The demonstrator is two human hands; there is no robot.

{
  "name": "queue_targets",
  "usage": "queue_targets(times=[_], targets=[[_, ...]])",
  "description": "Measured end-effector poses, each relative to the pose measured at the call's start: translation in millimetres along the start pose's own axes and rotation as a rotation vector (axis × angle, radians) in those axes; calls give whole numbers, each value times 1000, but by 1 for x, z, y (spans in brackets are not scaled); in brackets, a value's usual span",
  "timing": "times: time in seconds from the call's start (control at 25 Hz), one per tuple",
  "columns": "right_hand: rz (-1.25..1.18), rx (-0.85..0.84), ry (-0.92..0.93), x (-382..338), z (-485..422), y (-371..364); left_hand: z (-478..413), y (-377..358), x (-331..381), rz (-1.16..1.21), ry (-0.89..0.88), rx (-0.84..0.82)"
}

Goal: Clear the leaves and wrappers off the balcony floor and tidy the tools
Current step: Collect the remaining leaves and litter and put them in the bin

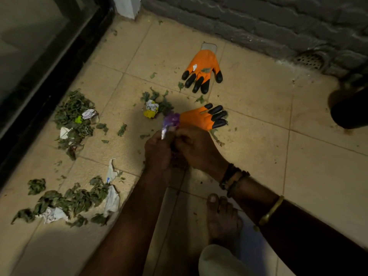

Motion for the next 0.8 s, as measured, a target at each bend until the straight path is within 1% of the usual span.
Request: queue_targets(times=[0.04, 0.08, 0.12, 0.16, 0.2, 0.24, 0.28, 0.32, 0.4, 0.44, 0.52, 0.6, 0.72, 0.8], targets=[[-36, 29, -34, 7, -2, 1, -3, 8, 2, 27, -12, 50], [12, 75, -57, 17, -5, 11, -7, 16, 3, 81, -15, 84], [136, 85, -58, 26, -8, 20, -7, 21, 7, 154, -17, 90], [326, 3, -50, 34, -13, 23, -6, 22, 10, 232, -13, 65], [497, -142, -48, 41, -17, 19, -6, 22, 12, 286, -14, 42], [606, -276, -62, 48, -21, 12, -5, 22, 15, 318, -25, 29], [640, -330, -69, 49, -25, 9, -6, 25, 17, 315, -46, 49], [633, -283, -64, 41, -29, 13, -6, 29, 19, 298, -77, 88], [611, -43, -12, 17, -36, 34, -8, 38, 26, 270, -164, 177], [587, 51, 23, 6, -34, 42, -7, 42, 30, 269, -205, 215], [551, 157, 60, -13, -25, 56, -5, 40, 36, 315, -252, 251], [537, 275, 75, -21, -17, 82, -4, 27, 37, 334, -260, 206], [532, 518, 98, -31, 2, 154, -2, 1, 29, 330, -239, 99], [622, 618, 63, -19, 20, 195, -1, -10, 19, 293, -219, 76]])
Point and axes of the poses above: each hand's wrist, its own z-axis away from the middle knuckle, its own y-axis out of the back of the hand, x = y × z, the point moved 8 cm from there along -z, towards the middle knuckle, and after that the axes turned 14 degrees about y, right-handed, at the moved point
